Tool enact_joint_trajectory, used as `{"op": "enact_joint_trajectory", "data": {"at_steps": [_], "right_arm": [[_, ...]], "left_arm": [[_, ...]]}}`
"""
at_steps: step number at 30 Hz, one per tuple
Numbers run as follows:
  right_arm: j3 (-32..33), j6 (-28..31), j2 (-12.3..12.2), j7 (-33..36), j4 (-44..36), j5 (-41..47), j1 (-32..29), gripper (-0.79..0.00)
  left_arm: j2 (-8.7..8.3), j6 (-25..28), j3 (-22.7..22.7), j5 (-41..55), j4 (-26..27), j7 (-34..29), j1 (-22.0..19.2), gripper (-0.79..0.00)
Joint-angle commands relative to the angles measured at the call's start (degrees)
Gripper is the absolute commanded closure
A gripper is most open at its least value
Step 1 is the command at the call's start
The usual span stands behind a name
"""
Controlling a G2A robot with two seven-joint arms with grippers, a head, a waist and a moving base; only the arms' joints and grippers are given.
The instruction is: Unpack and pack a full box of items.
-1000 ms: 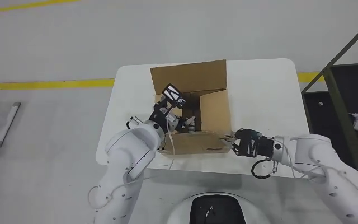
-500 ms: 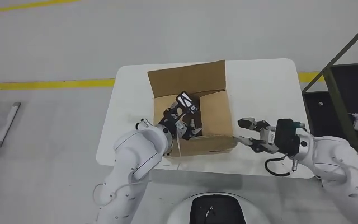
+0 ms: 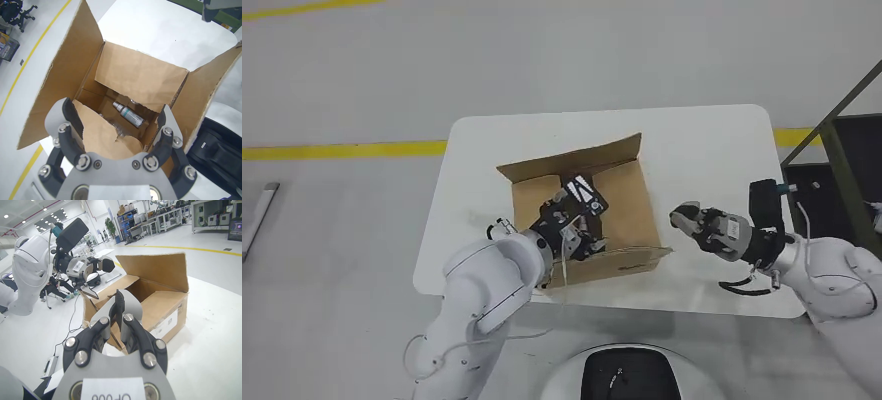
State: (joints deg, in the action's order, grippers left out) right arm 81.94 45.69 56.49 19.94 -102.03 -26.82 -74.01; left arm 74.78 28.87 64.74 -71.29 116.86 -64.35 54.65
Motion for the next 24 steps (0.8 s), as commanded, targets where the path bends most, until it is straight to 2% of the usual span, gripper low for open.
{"op": "enact_joint_trajectory", "data": {"at_steps": [1, 8, 16, 20, 24], "right_arm": [[-0.65, 0.48, -0.12, 2.72, 0.35, 1.36, 0.69, 0.0], [-3.17, 5.18, -0.87, 12.96, 1.13, 8.37, 2.82, 0.0], [-5.64, 9.34, -1.92, 22.68, 1.55, 9.98, 3.95, 0.0], [-6.71, 11.25, -2.24, 24.22, 1.43, 9.05, 4.02, 0.0], [-7.03, 10.96, -2.33, 23.87, 1.57, 3.94, 4.33, 0.0]], "left_arm": [[-0.11, 0.81, -0.23, 1.37, 0.38, -0.71, 0.17, -0.785], [-0.79, 3.55, -0.15, 5.87, 3.12, -4.68, 1.24, -0.785], [-1.78, 2.28, 2.77, 7.0, 5.58, -7.26, 3.07, -0.785], [-2.14, 0.77, 4.61, 5.54, 5.35, -5.94, 2.78, -0.785], [-2.27, -0.77, 4.74, 2.23, 2.83, -3.37, 1.22, -0.785]]}}
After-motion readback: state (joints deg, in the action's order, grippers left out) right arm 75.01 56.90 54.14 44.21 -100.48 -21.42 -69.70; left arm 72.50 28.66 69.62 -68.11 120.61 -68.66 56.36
